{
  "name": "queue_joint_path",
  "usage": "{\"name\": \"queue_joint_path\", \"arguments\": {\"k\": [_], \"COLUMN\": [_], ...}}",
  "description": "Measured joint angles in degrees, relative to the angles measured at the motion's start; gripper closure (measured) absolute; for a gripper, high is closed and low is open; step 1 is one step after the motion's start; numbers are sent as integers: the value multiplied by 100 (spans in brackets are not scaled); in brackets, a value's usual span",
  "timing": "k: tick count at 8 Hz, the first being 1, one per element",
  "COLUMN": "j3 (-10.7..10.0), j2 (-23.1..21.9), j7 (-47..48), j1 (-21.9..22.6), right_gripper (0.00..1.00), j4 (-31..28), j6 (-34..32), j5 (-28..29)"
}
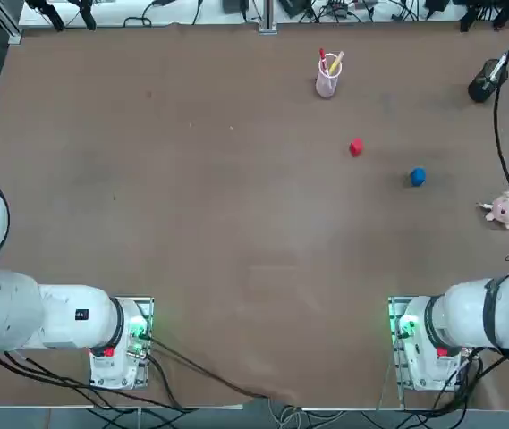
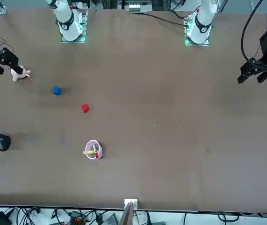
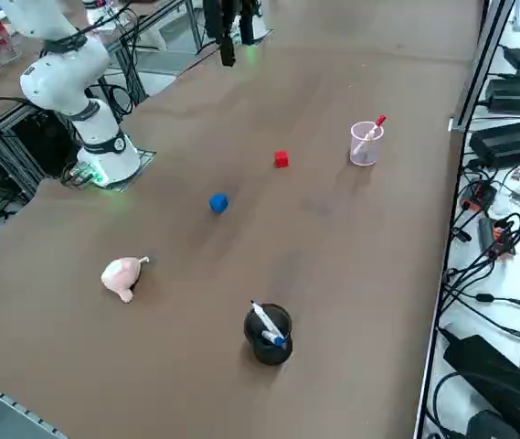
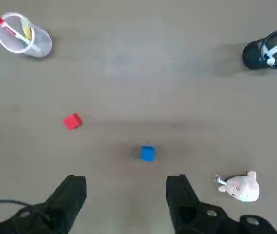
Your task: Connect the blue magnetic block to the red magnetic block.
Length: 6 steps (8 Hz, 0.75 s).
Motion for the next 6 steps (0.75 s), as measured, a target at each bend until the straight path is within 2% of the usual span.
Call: {"name": "queue_joint_path", "arguments": {"k": [2, 6], "j3": [-48, -68], "j2": [163, 243], "j7": [0, 5], "j1": [-27, -182], "right_gripper": [0, 0], "j4": [-626, -2576], "j6": [516, 2136], "j5": [-73, -456]}}
